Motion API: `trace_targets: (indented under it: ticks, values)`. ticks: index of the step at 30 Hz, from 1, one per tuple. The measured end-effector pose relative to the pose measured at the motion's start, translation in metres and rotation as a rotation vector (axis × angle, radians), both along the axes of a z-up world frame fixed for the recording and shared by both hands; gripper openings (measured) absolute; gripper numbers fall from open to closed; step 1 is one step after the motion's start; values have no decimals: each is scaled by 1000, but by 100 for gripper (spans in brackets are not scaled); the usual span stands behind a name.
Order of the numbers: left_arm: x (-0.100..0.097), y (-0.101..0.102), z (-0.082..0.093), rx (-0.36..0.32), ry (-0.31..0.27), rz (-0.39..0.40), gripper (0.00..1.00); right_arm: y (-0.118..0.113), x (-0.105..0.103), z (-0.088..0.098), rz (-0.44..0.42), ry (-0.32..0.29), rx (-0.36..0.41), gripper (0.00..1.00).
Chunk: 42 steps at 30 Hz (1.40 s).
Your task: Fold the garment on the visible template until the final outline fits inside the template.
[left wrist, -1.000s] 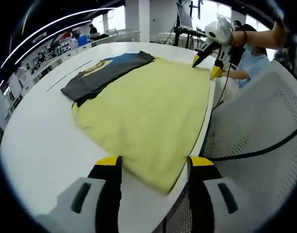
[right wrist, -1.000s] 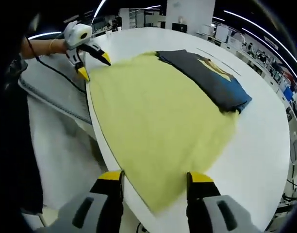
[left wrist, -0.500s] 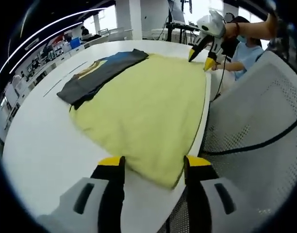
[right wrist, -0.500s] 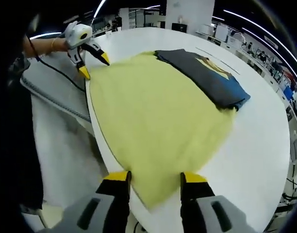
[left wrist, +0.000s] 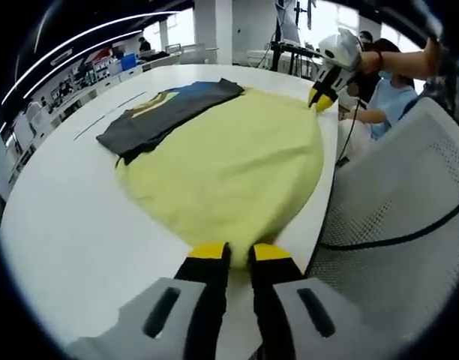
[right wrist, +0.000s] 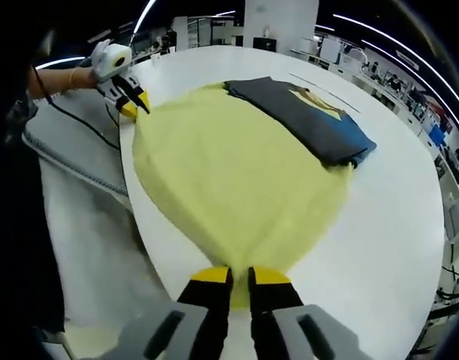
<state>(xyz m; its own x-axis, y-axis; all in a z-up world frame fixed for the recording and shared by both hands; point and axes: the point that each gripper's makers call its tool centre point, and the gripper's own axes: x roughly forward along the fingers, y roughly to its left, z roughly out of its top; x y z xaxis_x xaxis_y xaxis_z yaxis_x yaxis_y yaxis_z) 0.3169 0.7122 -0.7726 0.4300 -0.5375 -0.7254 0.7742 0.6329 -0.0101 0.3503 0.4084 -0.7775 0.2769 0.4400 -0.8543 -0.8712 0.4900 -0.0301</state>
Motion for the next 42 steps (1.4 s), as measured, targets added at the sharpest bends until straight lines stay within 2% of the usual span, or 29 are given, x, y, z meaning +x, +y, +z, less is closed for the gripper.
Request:
trace_targets:
  ticks: [4, 16, 26, 34, 42]
  values:
    - [2, 1, 2, -7, 3, 12, 5, 1, -1, 2, -2, 6, 9, 1]
    - [-4, 5, 14, -19, -1, 26, 3, 2, -11, 19, -14, 9, 32, 0]
    - [-25, 3, 16, -28, 29, 34, 3, 2, -29, 26, -19, 30, 28, 0]
    - [-43, 4, 12, -28, 74, 30, 3, 2, -47, 29, -45, 71, 49, 0]
    - [-57, 2, 21, -30, 95, -2, 3, 1, -61, 36, -66, 104, 68, 0]
